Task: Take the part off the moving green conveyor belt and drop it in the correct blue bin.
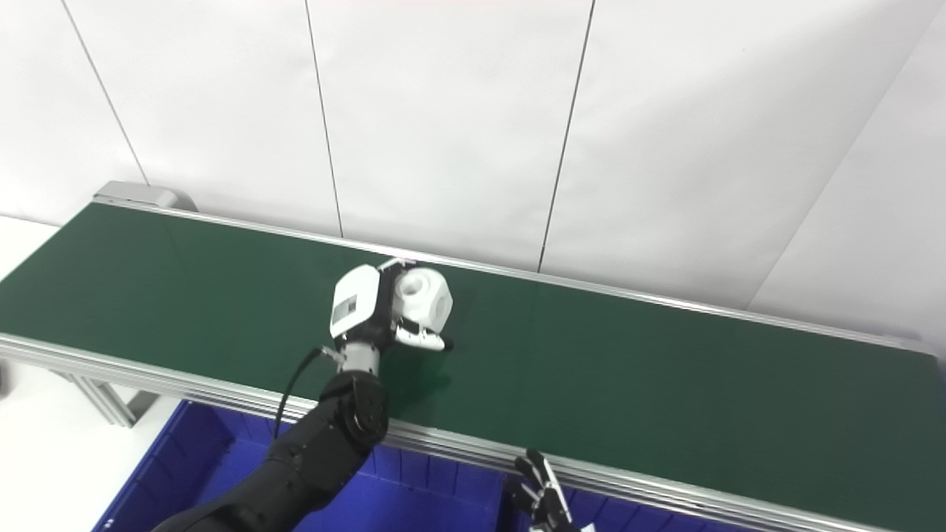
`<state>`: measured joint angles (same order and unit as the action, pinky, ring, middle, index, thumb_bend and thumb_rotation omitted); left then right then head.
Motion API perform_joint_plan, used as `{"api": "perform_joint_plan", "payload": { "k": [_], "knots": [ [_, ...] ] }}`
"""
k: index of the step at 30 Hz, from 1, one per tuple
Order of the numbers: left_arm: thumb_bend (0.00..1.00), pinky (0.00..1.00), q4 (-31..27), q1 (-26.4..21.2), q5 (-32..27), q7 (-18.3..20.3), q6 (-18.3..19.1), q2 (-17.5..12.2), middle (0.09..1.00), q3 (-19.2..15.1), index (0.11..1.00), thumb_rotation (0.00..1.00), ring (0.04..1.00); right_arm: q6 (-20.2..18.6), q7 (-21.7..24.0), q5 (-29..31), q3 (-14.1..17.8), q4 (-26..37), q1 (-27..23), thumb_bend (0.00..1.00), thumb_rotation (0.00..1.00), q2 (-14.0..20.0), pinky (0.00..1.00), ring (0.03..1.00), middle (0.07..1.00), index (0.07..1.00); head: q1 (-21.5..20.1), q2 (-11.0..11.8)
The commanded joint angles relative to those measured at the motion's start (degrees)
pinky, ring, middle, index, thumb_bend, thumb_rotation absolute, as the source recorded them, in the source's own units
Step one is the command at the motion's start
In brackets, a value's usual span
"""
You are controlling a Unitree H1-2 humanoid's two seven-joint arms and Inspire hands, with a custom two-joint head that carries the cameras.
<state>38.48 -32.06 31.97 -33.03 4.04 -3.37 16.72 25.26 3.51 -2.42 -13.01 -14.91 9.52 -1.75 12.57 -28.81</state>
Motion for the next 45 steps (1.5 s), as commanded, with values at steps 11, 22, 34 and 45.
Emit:
{"api": "perform_joint_plan", "payload": {
  "k": [11, 22, 34, 45],
  "knots": [
    [0.50, 0.37, -34.1, -1.2, 6.9, 32.0, 17.3, -8.8, 0.506, 4.9, 0.498, 0.00, 0.424, -3.0, 1.7, -0.1, -0.3, 7.7, 1.1, 0.81, 1.00, 0.0, 0.88, 0.867, 0.931, 0.978, 3.3, -6.5],
    [0.50, 0.34, -54.7, 7.4, 19.4, 60.0, 22.9, -9.1, 0.496, 3.1, 0.518, 0.00, 0.398, -7.4, 2.9, 2.1, 0.9, 13.5, 2.2, 0.82, 1.00, 1.6, 0.86, 0.851, 0.921, 0.954, 5.8, -11.2],
    [0.50, 0.33, -69.7, 22.0, 30.7, 74.4, 22.8, -3.8, 0.507, -0.9, 0.507, 0.00, 0.403, -17.5, 3.1, 3.5, 2.5, 22.8, 0.9, 0.84, 0.98, 2.2, 0.82, 0.827, 0.901, 0.937, 10.6, -22.9],
    [0.50, 0.33, -70.7, 36.5, 33.6, 66.1, 15.5, -5.6, 0.513, 1.5, 0.502, 0.00, 0.408, -21.4, 4.1, 5.5, 3.5, 24.8, -0.4, 0.88, 0.96, 2.7, 0.84, 0.827, 0.903, 0.927, 11.3, -23.4]
  ]
}}
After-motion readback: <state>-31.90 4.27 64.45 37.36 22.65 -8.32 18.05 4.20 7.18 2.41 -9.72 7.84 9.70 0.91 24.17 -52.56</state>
